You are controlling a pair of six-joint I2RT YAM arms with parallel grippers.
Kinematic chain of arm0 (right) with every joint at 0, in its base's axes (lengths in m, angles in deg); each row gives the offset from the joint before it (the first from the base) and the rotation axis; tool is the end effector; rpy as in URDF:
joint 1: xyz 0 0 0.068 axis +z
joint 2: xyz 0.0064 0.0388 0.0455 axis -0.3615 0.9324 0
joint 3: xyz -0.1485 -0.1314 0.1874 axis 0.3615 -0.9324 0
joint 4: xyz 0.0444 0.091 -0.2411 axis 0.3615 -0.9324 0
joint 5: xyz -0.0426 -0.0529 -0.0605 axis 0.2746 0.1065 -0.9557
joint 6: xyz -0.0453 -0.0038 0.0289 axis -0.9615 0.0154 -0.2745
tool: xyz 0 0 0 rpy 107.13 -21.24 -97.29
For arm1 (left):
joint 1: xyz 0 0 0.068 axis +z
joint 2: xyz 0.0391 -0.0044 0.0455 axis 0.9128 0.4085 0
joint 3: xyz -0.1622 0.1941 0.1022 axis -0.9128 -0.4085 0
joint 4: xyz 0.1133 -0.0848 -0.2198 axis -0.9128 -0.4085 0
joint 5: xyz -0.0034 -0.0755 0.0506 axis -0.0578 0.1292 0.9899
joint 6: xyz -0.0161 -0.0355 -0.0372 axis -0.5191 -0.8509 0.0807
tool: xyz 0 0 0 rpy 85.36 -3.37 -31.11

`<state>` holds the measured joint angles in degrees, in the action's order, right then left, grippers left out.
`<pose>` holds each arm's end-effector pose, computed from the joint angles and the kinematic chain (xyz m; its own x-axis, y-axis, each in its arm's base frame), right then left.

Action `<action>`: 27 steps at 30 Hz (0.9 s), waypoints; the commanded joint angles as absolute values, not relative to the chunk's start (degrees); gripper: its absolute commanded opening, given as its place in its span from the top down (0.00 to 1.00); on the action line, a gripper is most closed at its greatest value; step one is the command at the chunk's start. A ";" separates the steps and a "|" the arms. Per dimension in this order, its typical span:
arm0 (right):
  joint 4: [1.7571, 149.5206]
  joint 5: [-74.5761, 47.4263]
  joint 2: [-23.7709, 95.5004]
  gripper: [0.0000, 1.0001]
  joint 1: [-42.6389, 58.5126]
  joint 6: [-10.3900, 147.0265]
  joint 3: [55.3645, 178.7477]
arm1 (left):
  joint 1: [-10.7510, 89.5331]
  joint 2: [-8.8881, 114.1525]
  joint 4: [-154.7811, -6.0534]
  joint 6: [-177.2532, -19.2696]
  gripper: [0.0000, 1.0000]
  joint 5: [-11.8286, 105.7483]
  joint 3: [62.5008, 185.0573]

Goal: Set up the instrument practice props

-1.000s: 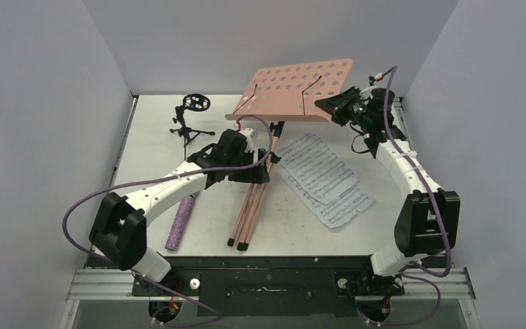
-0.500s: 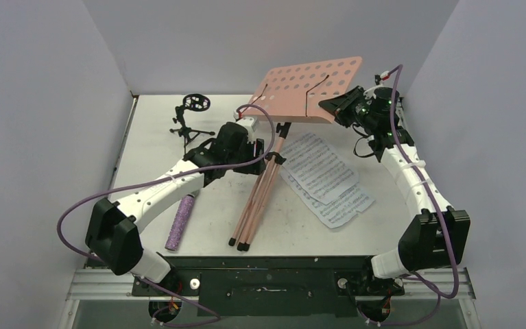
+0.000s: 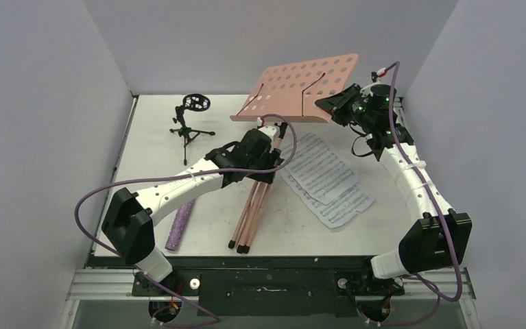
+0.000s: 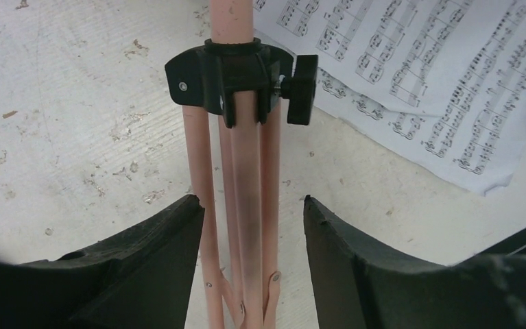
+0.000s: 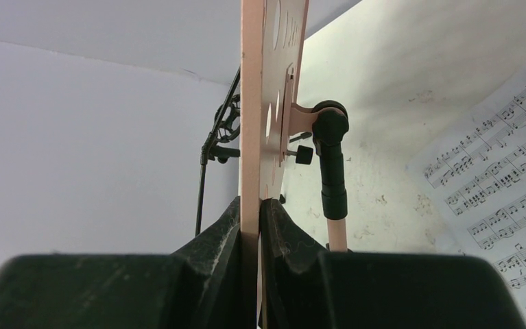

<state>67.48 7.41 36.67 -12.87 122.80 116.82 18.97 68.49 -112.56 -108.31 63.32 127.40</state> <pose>0.3286 0.0652 0.3792 -0.6376 0.6848 -0.3529 -0.0525 0.4184 0.9067 0.2458 -0.2555 0.2920 -0.6947 0.2086 -0.6884 0.4299 0.8877 -0.1648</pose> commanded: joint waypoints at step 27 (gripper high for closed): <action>94.18 11.82 30.63 0.95 -11.96 128.91 132.41 | 17.67 69.71 -116.26 -107.61 1.00 64.98 132.13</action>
<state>65.27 8.28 36.69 -12.13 122.30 123.13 17.84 74.50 -118.68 -107.85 65.50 132.86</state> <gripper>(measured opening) 0.103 0.149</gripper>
